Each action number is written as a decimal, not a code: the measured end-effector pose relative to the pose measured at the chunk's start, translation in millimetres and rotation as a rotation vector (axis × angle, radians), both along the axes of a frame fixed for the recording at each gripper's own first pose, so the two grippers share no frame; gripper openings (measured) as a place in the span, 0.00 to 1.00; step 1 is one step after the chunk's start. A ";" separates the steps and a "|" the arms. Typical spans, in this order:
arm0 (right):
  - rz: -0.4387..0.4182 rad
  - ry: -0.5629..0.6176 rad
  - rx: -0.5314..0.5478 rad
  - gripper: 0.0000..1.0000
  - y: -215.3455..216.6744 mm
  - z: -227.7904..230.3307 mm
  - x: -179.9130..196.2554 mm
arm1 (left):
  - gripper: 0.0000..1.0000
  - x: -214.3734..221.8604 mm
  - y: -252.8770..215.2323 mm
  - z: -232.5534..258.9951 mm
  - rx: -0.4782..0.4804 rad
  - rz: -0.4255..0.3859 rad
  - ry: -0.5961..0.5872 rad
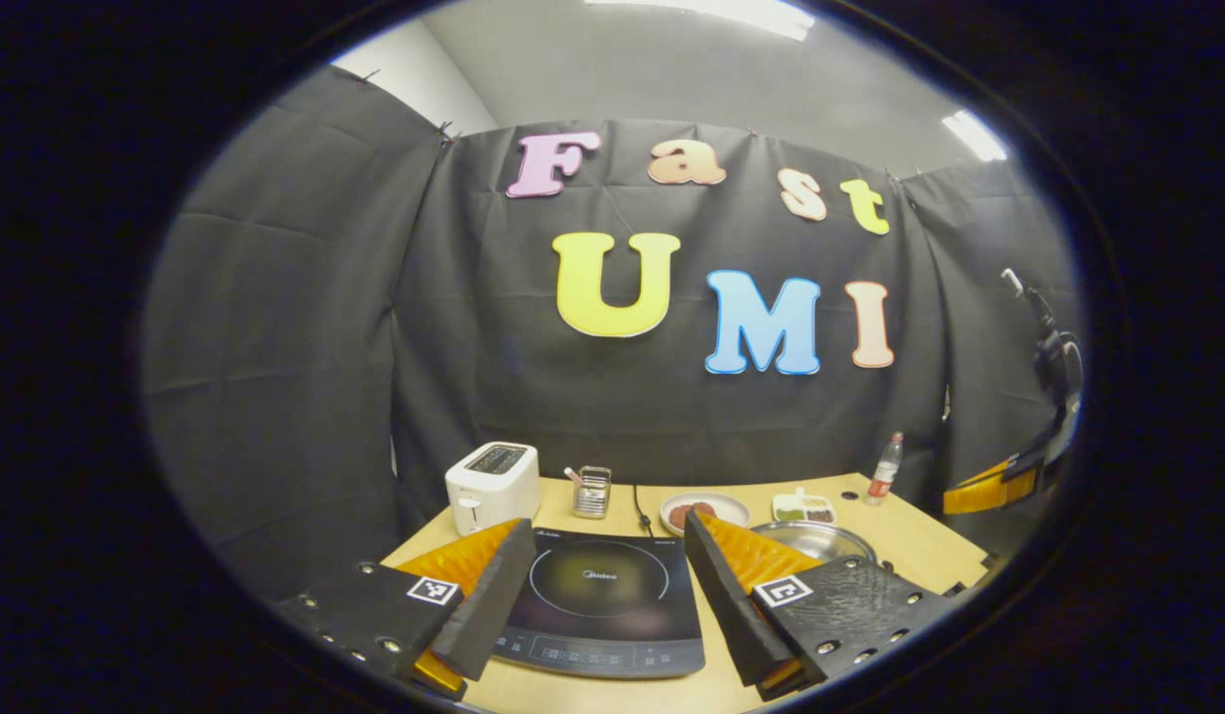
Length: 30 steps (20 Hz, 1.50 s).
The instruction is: First push the handle of the pot to place it horizontally, then grasp the pot with both hands and set it on the induction cooktop.
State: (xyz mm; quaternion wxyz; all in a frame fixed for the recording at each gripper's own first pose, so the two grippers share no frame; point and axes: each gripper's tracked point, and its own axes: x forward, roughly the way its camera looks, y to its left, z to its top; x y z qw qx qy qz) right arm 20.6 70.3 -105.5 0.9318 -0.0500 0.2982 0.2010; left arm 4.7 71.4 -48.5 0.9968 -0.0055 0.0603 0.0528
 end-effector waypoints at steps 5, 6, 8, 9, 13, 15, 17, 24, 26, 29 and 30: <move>0.070 0.138 -0.011 0.02 -22.9 -40.8 6.3 | 0.88 10.5 -45.6 -1.2 0.012 -0.033 0.036; 0.085 0.157 -0.022 0.02 -28.3 -49.7 6.0 | 0.88 13.2 -52.8 -0.9 0.020 -0.030 0.043; 0.106 0.193 -0.051 0.02 -40.4 -66.3 8.6 | 0.92 14.3 -65.9 -1.3 0.033 -0.024 0.052; 0.118 0.215 -0.054 0.02 -43.8 -74.0 9.5 | 0.89 15.0 -75.9 -2.4 0.038 -0.025 0.058; 0.176 0.290 -0.059 0.02 -47.4 -106.2 10.3 | 0.92 9.3 -91.8 -10.6 0.050 0.022 0.103; 0.213 0.321 -0.060 0.01 -45.4 -121.0 13.8 | 0.89 5.1 -100.2 -9.9 0.050 0.051 0.117; 0.257 0.347 -0.074 0.02 -49.0 -135.7 19.4 | 0.89 3.3 -107.1 -9.0 0.061 0.079 0.131; 0.370 0.412 -0.078 0.02 -62.9 -191.4 38.5 | 0.95 -15.5 -147.3 -22.0 0.064 0.187 0.224; 0.392 0.410 -0.081 0.02 -62.3 -199.0 43.9 | 0.88 -19.0 -158.0 -25.3 0.072 0.206 0.244; 0.405 0.422 -0.078 0.02 -55.1 -208.1 46.8 | 0.92 -13.8 -173.0 -22.9 0.056 0.210 0.245; 0.409 0.436 -0.075 0.00 -53.5 -210.6 44.9 | 0.92 -11.2 -175.3 -22.7 0.059 0.206 0.244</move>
